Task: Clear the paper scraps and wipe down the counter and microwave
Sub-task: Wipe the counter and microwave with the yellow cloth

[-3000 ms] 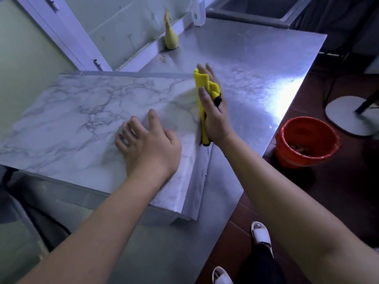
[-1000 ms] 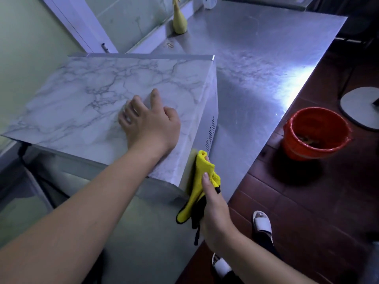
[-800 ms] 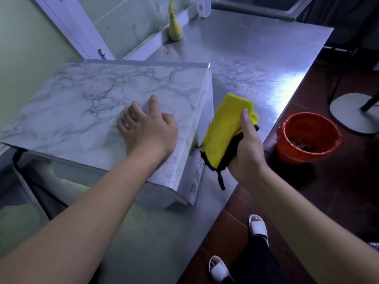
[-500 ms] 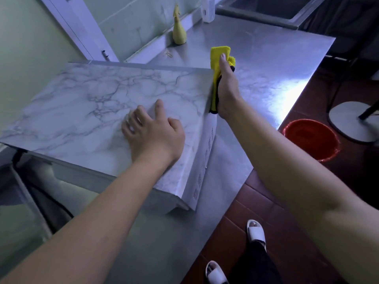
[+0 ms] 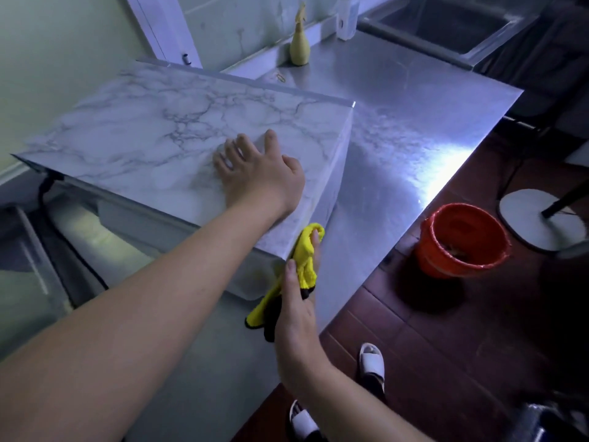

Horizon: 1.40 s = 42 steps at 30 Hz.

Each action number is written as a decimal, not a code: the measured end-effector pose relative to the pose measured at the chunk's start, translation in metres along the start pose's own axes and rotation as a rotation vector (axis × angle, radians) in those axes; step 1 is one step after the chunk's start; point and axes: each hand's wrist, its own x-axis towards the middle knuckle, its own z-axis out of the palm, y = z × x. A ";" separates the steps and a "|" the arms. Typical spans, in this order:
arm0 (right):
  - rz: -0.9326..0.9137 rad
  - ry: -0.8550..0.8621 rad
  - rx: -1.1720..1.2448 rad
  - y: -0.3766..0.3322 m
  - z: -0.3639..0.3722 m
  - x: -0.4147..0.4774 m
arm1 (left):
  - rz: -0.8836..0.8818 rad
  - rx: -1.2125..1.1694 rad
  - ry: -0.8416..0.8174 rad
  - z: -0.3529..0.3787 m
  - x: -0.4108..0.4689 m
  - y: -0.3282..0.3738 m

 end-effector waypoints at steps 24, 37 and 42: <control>0.134 0.225 -0.054 -0.109 -0.177 0.125 | 0.075 -0.112 0.015 -0.001 -0.005 -0.014; 0.176 0.063 -0.724 -0.135 -0.203 0.418 | -0.123 -0.325 0.091 -0.014 -0.008 -0.006; -0.143 -0.207 -0.800 -0.169 -0.130 0.418 | -0.169 -0.409 0.108 -0.015 -0.010 -0.003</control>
